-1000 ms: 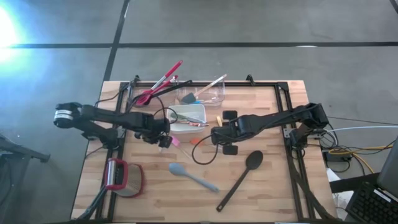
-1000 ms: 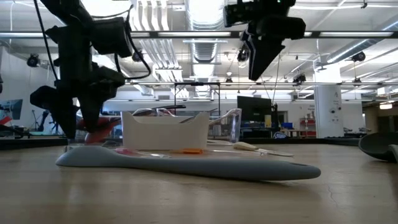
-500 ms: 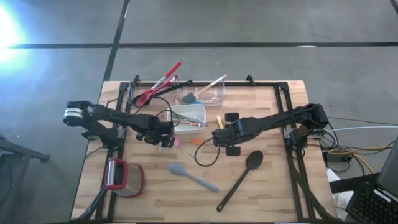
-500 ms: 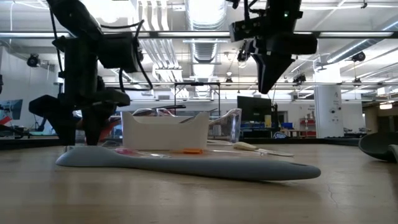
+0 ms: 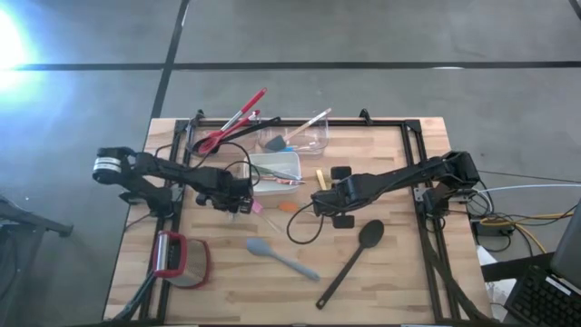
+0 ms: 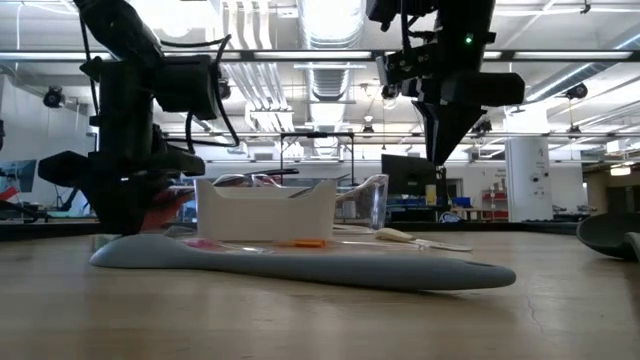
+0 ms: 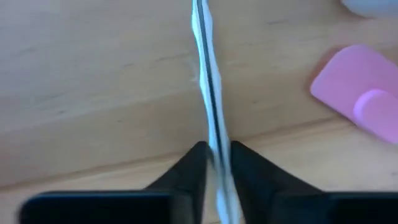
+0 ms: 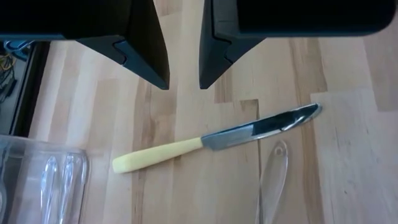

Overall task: Pick & Place Kitchen Items
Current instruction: Put the blue knife into the white bin

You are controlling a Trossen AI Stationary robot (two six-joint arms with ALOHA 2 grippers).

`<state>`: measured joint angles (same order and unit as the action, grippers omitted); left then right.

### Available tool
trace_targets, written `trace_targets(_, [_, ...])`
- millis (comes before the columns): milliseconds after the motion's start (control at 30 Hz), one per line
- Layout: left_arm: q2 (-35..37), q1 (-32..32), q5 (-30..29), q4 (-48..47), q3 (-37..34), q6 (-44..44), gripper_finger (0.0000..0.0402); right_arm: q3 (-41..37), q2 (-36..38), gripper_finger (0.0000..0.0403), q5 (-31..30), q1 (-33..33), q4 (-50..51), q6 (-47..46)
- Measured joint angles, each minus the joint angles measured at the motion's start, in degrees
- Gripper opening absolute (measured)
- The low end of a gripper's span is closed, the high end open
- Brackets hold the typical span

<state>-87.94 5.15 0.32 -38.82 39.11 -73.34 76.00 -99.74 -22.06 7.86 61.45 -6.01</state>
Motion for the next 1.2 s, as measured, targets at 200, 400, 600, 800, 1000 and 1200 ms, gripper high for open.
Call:
trace_targets(200, [0.6,0.0,-2.3,0.0,0.0,1.3,0.0033,-0.3,0.0,0.0069,0.0,0.0,-0.2,-0.3])
trace_targets(400, [4.9,-0.1,-3.5,-1.0,0.1,1.5,0.0033,-0.3,0.0,0.0073,0.0,0.0,-0.2,-0.2])
trace_targets(600, [13.8,-0.6,-7.4,-7.9,0.0,0.6,0.0033,-0.3,0.0,0.0083,0.0,0.0,-0.3,-0.2])
trace_targets(800, [23.0,-1.6,-9.4,-11.1,-0.1,1.3,0.0033,-0.3,0.0,0.0089,0.0,-0.1,-0.3,-0.2])
trace_targets(1000, [31.8,-2.2,-7.6,-10.8,0.0,7.5,0.0033,0.1,0.0,0.0082,0.0,0.0,-0.3,-0.8])
trace_targets(1200, [39.8,-2.3,-2.0,-17.6,4.2,12.7,0.0033,1.2,0.0,0.0070,0.0,0.0,-0.2,-1.1])
